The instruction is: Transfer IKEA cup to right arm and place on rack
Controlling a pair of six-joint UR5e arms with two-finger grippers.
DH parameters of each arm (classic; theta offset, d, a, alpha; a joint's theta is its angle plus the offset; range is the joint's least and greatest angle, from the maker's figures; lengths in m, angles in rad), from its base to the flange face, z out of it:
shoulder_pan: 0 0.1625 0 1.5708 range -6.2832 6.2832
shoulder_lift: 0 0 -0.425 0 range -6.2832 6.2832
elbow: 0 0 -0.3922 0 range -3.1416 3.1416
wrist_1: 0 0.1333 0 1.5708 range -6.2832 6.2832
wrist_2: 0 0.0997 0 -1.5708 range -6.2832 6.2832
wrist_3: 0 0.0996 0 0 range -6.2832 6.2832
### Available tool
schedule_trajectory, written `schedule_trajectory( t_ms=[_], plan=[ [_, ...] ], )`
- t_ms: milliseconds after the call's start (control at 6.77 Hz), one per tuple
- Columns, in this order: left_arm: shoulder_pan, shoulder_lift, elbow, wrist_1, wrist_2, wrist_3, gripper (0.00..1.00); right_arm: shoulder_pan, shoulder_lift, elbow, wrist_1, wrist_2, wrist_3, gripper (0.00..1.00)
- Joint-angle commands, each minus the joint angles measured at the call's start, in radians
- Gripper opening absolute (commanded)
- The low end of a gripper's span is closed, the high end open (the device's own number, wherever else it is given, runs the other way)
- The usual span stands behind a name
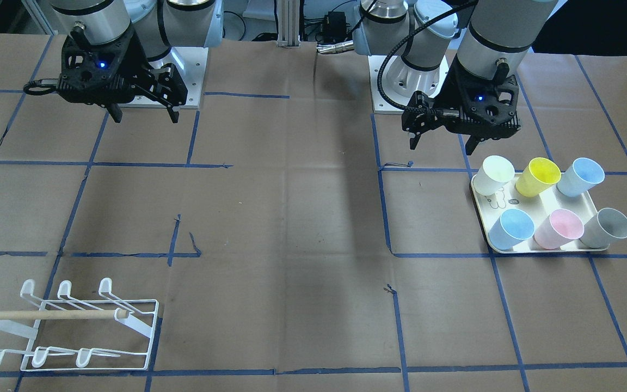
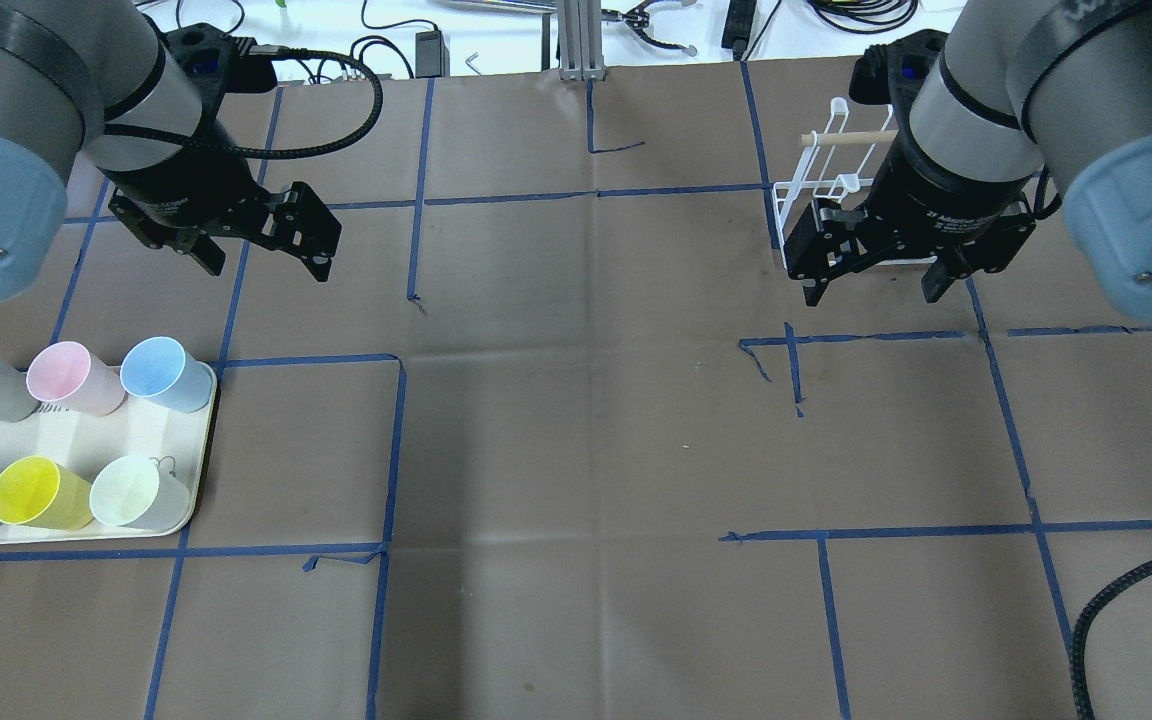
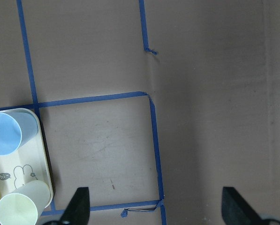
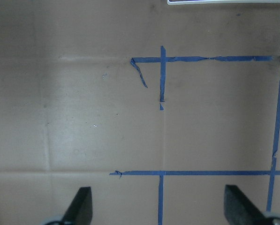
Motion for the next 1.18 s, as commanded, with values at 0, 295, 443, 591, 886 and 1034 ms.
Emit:
schedule_trajectory(
  t_ms=[0,295,443,591,886,1034],
  plan=[
    [0.0,0.001,0.002,0.0,0.0,0.005,0.99,0.0,0.007,0.005,-0.001,0.001,0.001,1.0],
    [0.0,-0.002,0.009,0.002,0.0,0.007,0.99,0.0,0.004,0.003,-0.02,0.001,0.004,1.0],
    [0.0,-0.002,0.006,0.0,0.0,0.005,0.99,0.0,0.002,0.005,-0.029,0.001,0.006,1.0],
    [0.0,-0.002,0.007,0.002,0.0,0.005,0.99,0.0,-0.001,0.002,-0.029,0.002,0.004,1.0],
    [0.0,-0.001,0.006,0.002,0.0,0.005,0.99,0.0,-0.003,0.005,-0.027,0.002,0.006,1.0],
    [0.0,0.001,0.002,0.002,0.0,0.007,0.99,0.0,0.002,0.006,-0.029,0.002,0.006,1.0]
  ],
)
